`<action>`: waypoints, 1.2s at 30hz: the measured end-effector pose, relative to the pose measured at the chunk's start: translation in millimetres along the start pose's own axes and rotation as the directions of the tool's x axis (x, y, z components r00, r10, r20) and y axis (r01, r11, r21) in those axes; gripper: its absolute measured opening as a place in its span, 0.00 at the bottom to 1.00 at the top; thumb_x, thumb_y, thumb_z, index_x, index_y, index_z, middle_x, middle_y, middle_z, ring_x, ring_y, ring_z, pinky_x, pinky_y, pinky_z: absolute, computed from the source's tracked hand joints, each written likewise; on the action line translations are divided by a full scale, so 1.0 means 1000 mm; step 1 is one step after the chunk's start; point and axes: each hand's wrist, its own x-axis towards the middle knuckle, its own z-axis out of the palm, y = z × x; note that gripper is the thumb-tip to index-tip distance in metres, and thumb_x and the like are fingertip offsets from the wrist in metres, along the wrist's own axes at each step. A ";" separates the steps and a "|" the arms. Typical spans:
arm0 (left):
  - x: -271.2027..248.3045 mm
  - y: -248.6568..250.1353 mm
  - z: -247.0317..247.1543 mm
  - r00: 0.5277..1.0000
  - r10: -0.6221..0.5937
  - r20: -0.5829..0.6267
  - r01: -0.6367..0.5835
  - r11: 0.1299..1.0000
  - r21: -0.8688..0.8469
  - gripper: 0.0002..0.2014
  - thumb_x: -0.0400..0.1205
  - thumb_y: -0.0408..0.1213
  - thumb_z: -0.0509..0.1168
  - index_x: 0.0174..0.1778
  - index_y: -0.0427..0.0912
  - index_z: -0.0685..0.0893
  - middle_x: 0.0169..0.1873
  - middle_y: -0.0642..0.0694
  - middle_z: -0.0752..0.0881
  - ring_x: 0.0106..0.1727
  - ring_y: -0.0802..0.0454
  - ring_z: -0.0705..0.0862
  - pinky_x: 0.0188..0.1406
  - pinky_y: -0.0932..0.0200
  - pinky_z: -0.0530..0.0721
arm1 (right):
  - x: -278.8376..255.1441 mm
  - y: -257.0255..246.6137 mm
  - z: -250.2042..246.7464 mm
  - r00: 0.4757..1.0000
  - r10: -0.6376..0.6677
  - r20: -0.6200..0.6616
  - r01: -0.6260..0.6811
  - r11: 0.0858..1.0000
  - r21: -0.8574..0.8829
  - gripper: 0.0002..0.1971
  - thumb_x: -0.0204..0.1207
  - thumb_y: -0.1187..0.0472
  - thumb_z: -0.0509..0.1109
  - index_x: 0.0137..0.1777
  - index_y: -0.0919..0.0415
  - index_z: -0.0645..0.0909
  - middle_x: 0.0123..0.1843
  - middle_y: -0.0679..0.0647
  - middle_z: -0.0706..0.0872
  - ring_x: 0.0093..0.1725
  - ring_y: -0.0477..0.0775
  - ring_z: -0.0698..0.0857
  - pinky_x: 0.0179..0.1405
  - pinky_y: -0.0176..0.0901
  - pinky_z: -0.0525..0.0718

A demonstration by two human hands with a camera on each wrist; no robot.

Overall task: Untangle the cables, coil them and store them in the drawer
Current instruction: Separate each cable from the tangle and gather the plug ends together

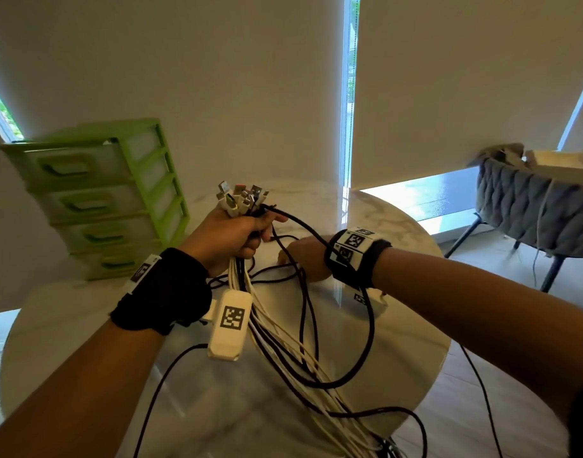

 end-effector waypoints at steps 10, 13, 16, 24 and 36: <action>0.004 0.002 0.013 0.991 0.101 -0.091 -0.106 0.993 -0.050 0.10 0.86 0.33 0.61 0.49 0.43 0.89 0.29 0.46 0.77 0.21 0.60 0.65 0.16 0.68 0.61 | -0.077 0.053 0.021 0.898 0.437 -0.048 -0.439 0.886 -0.145 0.14 0.79 0.49 0.68 0.54 0.58 0.82 0.48 0.53 0.84 0.45 0.56 0.83 0.53 0.49 0.86; 0.003 0.013 0.035 0.989 0.128 0.074 -0.123 0.991 -0.058 0.13 0.85 0.29 0.60 0.53 0.46 0.88 0.28 0.48 0.76 0.23 0.60 0.68 0.17 0.69 0.63 | -0.119 0.089 0.036 0.779 0.627 -0.008 -0.624 0.775 -0.100 0.15 0.77 0.53 0.69 0.59 0.60 0.82 0.55 0.57 0.87 0.52 0.59 0.86 0.53 0.49 0.86; -0.002 0.027 0.062 0.937 0.159 0.312 -0.157 0.987 -0.033 0.21 0.82 0.23 0.60 0.63 0.52 0.85 0.24 0.52 0.73 0.24 0.61 0.69 0.18 0.69 0.65 | -0.165 0.118 0.047 0.665 0.742 0.080 -0.728 0.669 -0.148 0.19 0.79 0.57 0.67 0.68 0.63 0.77 0.67 0.60 0.83 0.65 0.60 0.83 0.63 0.49 0.82; 0.001 0.042 0.108 0.933 0.306 0.191 -0.316 0.949 0.023 0.09 0.84 0.31 0.63 0.48 0.46 0.88 0.23 0.55 0.76 0.26 0.59 0.71 0.19 0.67 0.66 | -0.232 0.144 0.019 0.692 0.722 -0.012 -0.647 0.628 0.433 0.12 0.81 0.68 0.61 0.53 0.54 0.83 0.49 0.58 0.86 0.34 0.52 0.81 0.26 0.37 0.74; 0.003 0.040 0.149 0.944 0.328 0.023 -0.307 0.903 -0.299 0.17 0.87 0.43 0.59 0.34 0.44 0.84 0.20 0.50 0.73 0.25 0.54 0.72 0.25 0.62 0.73 | -0.211 0.022 -0.008 0.967 0.180 -0.179 -0.001 0.707 0.707 0.44 0.60 0.30 0.73 0.75 0.49 0.71 0.60 0.48 0.87 0.62 0.48 0.85 0.69 0.54 0.79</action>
